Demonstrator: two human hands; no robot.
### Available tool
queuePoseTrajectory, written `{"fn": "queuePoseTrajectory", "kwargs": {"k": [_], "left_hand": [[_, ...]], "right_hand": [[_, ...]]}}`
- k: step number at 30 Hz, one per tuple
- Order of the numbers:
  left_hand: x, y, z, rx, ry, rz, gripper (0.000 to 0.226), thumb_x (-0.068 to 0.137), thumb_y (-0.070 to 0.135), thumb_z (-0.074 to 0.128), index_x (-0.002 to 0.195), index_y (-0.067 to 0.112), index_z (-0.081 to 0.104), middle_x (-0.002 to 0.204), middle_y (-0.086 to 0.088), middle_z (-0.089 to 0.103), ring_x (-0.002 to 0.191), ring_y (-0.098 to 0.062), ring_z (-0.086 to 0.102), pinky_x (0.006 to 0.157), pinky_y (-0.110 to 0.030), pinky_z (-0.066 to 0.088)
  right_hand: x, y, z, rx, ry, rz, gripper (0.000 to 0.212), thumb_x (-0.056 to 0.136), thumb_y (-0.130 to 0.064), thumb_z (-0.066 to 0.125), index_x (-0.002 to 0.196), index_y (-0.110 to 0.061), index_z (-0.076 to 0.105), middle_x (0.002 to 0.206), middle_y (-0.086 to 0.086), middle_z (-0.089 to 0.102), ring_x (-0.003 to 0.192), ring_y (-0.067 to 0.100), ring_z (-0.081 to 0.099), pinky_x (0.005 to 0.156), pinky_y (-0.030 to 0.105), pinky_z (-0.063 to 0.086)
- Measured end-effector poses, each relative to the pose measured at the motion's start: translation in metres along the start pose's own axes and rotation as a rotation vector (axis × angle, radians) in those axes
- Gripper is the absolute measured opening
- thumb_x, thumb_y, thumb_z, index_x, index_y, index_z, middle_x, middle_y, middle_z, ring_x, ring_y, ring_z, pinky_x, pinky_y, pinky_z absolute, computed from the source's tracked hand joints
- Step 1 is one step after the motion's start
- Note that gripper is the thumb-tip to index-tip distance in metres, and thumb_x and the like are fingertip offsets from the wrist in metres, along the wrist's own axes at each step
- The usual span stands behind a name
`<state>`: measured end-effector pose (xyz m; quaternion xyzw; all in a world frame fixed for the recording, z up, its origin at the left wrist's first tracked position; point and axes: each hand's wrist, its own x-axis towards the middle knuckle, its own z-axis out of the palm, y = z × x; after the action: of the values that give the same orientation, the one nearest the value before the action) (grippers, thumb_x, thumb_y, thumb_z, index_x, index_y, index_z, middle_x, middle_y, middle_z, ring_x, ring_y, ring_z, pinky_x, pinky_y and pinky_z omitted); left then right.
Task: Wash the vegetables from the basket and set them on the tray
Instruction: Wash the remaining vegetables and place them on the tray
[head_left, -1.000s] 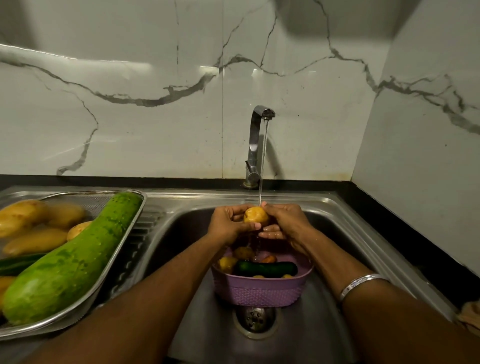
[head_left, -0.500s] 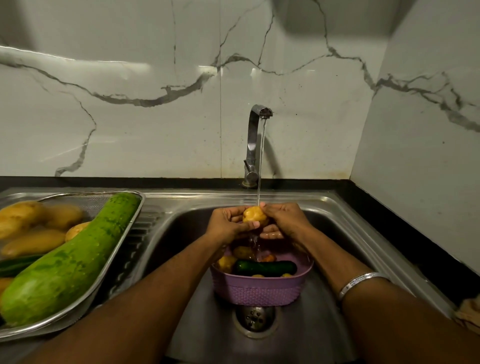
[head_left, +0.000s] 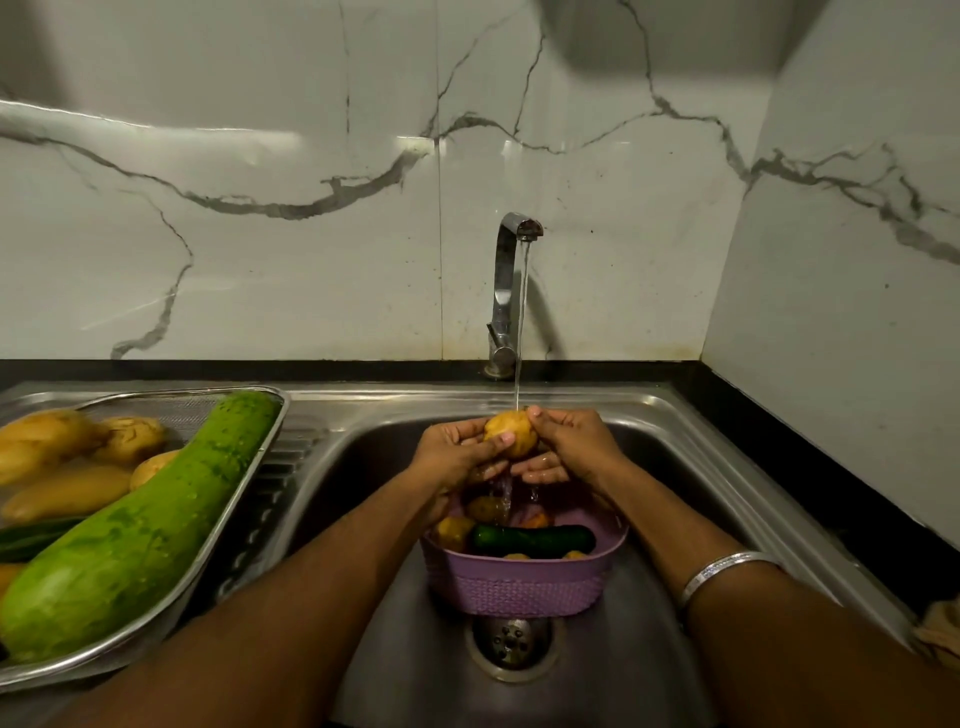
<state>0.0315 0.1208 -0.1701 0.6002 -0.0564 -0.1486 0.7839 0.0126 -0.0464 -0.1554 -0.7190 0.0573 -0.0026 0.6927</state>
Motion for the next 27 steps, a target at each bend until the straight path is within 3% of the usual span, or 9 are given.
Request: {"fn": "queuePoseTrajectory", "kwargs": {"k": [4,8,11,14,17,19,22,25,27], "left_hand": [[0.000,0.000,0.009,0.013,-0.009,0.015,0.028,0.095,0.016,0.067,0.113,-0.005,0.071,0.105,-0.021,0.075,0.085,-0.020,0.074,0.080,-0.028,0.062],[0.003,-0.005,0.018,0.720,0.035,0.158,0.042,0.107,0.046,0.038,0.118,0.012,0.062,0.114,-0.010,0.067,0.105,-0.024,0.065,0.099,-0.048,0.053],[0.000,-0.012,0.019,0.937,-0.022,0.354,0.038,0.107,0.051,0.025,0.124,0.024,0.045,0.120,-0.001,0.059,0.107,-0.016,0.060,0.095,-0.040,0.051],[-0.002,-0.009,0.008,1.181,-0.046,0.585,0.029,0.106,0.052,0.025,0.117,0.032,0.042,0.106,0.008,0.061,0.092,-0.006,0.059,0.079,-0.028,0.047],[0.005,-0.004,0.001,1.379,-0.019,0.679,0.032,0.107,0.052,0.022,0.115,0.030,0.043,0.093,0.008,0.062,0.079,-0.009,0.059,0.070,-0.029,0.041],[0.012,-0.007,0.005,1.303,0.020,0.638,0.036,0.107,0.052,0.020,0.112,0.028,0.047,0.087,0.006,0.063,0.076,-0.010,0.060,0.069,-0.030,0.043],[0.017,-0.013,0.021,0.925,0.053,0.445,0.049,0.109,0.047,0.020,0.100,0.018,0.059,0.078,0.002,0.064,0.072,-0.011,0.062,0.073,-0.039,0.054],[0.014,-0.006,0.030,0.498,0.083,-0.047,0.060,0.110,0.045,0.019,0.096,0.006,0.062,0.063,-0.004,0.057,0.050,-0.011,0.052,0.046,-0.025,0.046],[0.013,-0.003,0.028,0.397,0.115,-0.148,0.062,0.109,0.046,0.021,0.101,0.003,0.064,0.073,-0.011,0.064,0.059,-0.017,0.061,0.052,-0.027,0.055]], "right_hand": [[0.001,0.001,0.011,-0.294,0.107,-0.177,0.030,0.103,-0.041,0.054,0.116,-0.016,0.066,0.089,0.013,0.074,0.062,0.024,0.072,0.053,0.032,0.060],[0.006,0.008,0.019,-0.646,0.280,-0.253,0.035,0.105,-0.048,0.039,0.110,-0.024,0.064,0.103,0.002,0.068,0.091,0.019,0.065,0.084,0.040,0.055],[0.008,0.011,0.026,-0.548,0.239,-0.108,0.040,0.107,-0.047,0.033,0.107,-0.022,0.064,0.090,0.007,0.070,0.075,0.019,0.066,0.073,0.035,0.059],[0.002,0.006,0.025,-0.345,0.128,0.123,0.055,0.108,-0.049,0.025,0.097,-0.013,0.065,0.067,0.007,0.065,0.056,0.019,0.061,0.051,0.028,0.049],[-0.004,0.003,0.025,-0.283,0.103,0.194,0.058,0.107,-0.048,0.027,0.097,-0.007,0.067,0.061,0.005,0.059,0.048,0.017,0.056,0.050,0.027,0.044],[0.001,0.005,0.027,-0.398,0.215,0.094,0.057,0.107,-0.047,0.028,0.096,-0.009,0.069,0.077,0.009,0.068,0.063,0.018,0.064,0.063,0.031,0.051],[0.003,0.009,0.025,-0.625,0.349,-0.150,0.060,0.106,-0.054,0.026,0.095,-0.016,0.071,0.090,0.006,0.071,0.084,0.019,0.067,0.082,0.036,0.053],[-0.006,0.008,0.025,-0.767,0.306,-0.319,0.049,0.108,-0.051,0.028,0.100,-0.024,0.068,0.088,-0.003,0.068,0.084,0.011,0.065,0.080,0.032,0.051],[-0.010,0.003,0.028,-0.842,0.284,-0.383,0.047,0.109,-0.049,0.028,0.101,-0.023,0.066,0.087,-0.003,0.067,0.084,0.011,0.063,0.080,0.031,0.049]]}}
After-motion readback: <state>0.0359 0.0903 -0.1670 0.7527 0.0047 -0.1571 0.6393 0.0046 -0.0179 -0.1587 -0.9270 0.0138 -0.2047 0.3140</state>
